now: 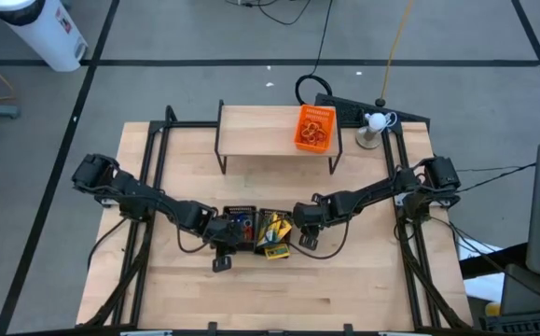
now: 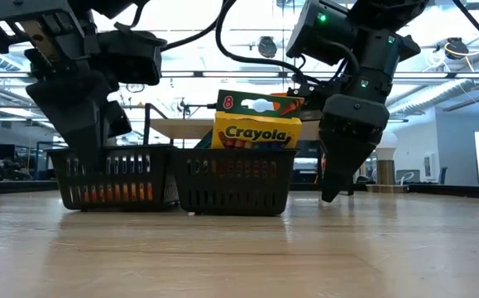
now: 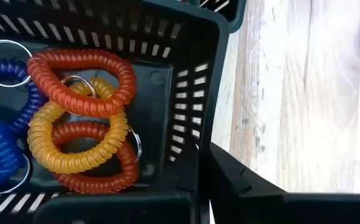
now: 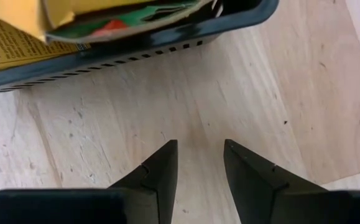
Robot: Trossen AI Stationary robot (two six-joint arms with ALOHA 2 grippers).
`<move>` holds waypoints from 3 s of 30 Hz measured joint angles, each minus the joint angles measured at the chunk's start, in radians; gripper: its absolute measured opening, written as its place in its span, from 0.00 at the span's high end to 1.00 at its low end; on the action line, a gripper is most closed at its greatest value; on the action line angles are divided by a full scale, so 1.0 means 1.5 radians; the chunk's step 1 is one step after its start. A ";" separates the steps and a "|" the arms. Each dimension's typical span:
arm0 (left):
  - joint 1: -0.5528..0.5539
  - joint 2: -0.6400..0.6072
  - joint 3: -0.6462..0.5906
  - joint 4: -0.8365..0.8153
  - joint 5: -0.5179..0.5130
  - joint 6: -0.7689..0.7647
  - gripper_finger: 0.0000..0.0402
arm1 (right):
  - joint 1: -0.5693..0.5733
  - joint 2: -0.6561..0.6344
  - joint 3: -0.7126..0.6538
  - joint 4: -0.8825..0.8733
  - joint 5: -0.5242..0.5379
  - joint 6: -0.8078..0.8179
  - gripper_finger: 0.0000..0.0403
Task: Pick & Place Office Desk Supplies
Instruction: Put the left black bin with spring keychains on the shelf
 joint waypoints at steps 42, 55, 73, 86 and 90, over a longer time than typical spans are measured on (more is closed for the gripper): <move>0.114 -0.003 0.432 -0.557 -0.208 0.208 0.99 | 0.000 0.000 0.000 0.000 0.000 0.000 0.71; 0.158 -0.003 0.557 -0.648 -0.251 0.251 0.99 | 0.000 0.000 0.000 0.003 0.000 -0.002 0.71; 0.267 -0.003 0.577 -0.651 -0.255 0.331 0.99 | 0.000 0.000 0.000 0.005 0.000 -0.002 0.71; 0.342 0.004 0.577 -0.649 -0.255 0.406 0.99 | 0.000 0.000 0.000 0.005 0.000 -0.002 0.71; 0.363 0.010 0.577 -0.637 -0.243 0.436 0.99 | 0.000 0.000 0.000 0.014 0.000 -0.002 0.71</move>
